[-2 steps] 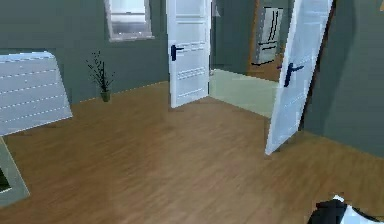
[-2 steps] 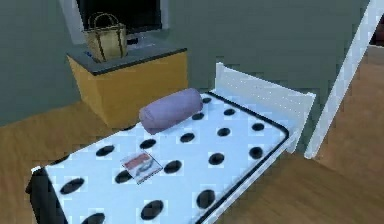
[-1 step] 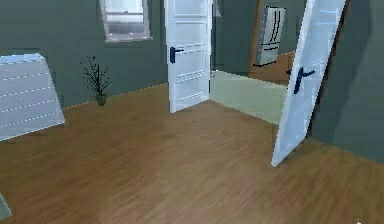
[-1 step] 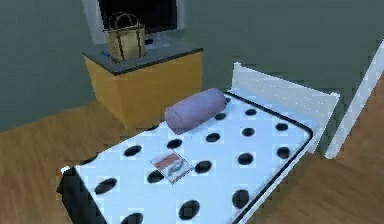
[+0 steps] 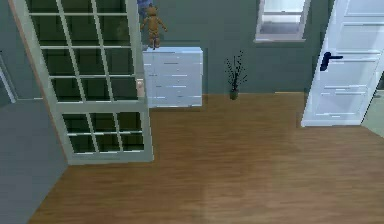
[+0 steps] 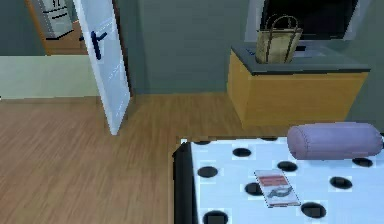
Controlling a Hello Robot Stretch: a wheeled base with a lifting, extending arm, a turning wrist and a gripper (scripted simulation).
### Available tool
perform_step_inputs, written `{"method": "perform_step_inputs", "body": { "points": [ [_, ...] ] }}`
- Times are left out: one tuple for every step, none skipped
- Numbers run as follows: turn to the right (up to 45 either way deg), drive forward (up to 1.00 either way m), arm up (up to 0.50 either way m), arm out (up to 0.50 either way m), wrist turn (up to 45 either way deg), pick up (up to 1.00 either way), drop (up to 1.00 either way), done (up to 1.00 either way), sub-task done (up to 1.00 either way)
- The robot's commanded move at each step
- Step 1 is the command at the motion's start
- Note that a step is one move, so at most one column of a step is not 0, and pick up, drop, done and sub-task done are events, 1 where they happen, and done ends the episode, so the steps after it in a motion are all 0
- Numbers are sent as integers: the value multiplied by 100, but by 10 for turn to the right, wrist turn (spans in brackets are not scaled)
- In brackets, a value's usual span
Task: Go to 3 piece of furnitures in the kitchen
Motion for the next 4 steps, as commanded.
{"method": "perform_step_inputs", "body": {
  "points": [
    [0, 30, 0, 0, 0, 0, 0, 0, 0],
    [450, 0, 0, 0, 0, 0, 0, 0, 0],
    [90, 0, 0, 0, 0, 0, 0, 0, 0],
    [0, 100, 0, 0, 0, 0, 0, 0, 0]
  ]
}}
